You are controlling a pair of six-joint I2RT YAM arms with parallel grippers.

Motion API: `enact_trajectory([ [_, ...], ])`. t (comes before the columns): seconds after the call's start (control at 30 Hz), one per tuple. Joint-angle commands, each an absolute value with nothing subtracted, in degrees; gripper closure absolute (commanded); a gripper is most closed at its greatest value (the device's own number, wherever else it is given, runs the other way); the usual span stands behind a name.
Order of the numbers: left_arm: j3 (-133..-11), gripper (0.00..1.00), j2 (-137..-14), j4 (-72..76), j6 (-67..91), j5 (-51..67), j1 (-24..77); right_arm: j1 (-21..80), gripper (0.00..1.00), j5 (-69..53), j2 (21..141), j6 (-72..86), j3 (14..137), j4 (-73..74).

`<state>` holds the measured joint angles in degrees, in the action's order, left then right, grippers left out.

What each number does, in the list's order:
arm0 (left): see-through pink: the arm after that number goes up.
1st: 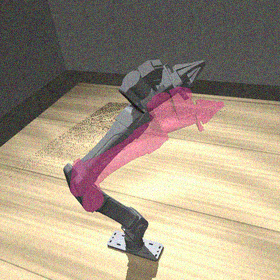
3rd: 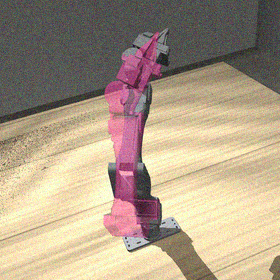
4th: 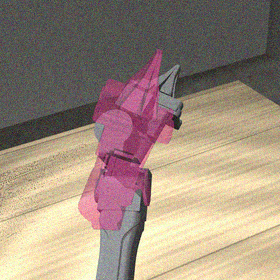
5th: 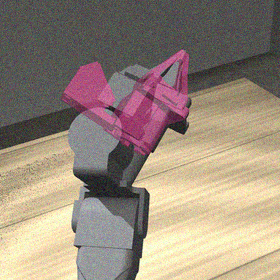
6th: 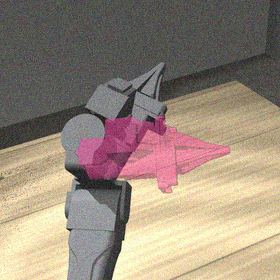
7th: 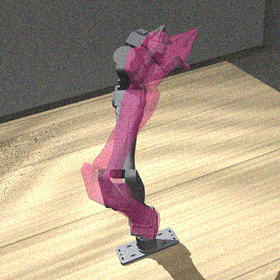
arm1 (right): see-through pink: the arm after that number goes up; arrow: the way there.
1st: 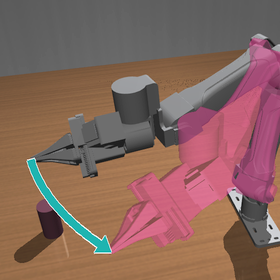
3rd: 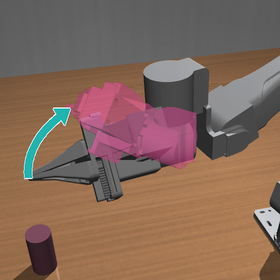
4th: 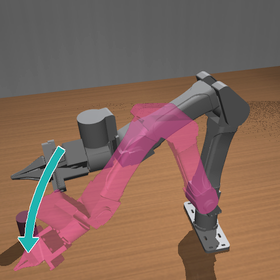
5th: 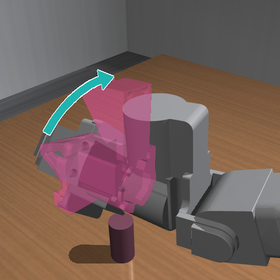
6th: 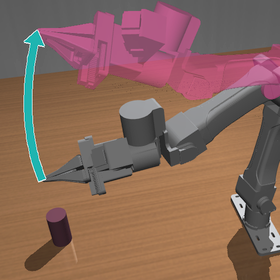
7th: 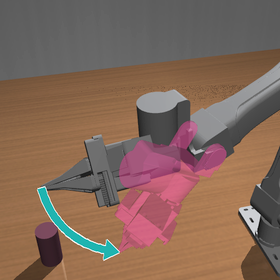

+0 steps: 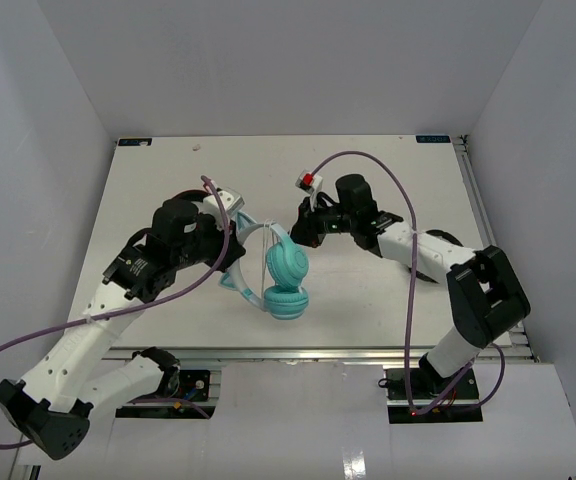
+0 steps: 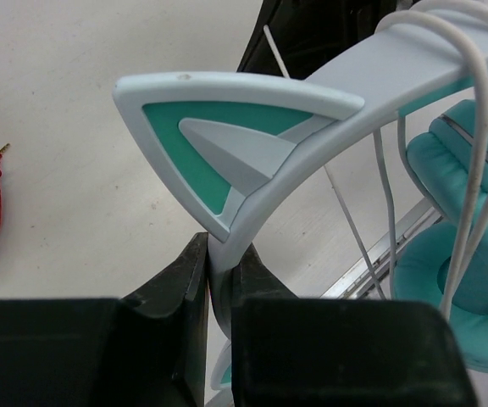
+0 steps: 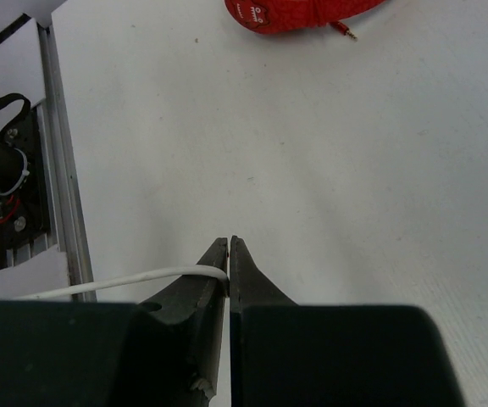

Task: Wrap the headphones

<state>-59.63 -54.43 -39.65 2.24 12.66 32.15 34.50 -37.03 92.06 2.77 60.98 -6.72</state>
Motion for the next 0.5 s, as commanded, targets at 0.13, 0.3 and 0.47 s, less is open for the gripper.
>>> enact_trajectory([
  [0.13,-57.83,1.0,-60.37,-43.09,-2.44,12.49,35.16,32.1,0.92,-27.58,96.4,-9.21,86.22,31.25],
  [0.3,-56.2,1.0,-63.25,-40.85,-3.87,9.15,35.24,32.1,0.92,-25.49,103.33,-10.63,105.73,45.63],
  [0.47,-54.67,1.0,-64.68,-39.1,-5.96,5.23,36.24,32.57,0.92,-21.31,106.09,-12.21,111.08,53.86],
])
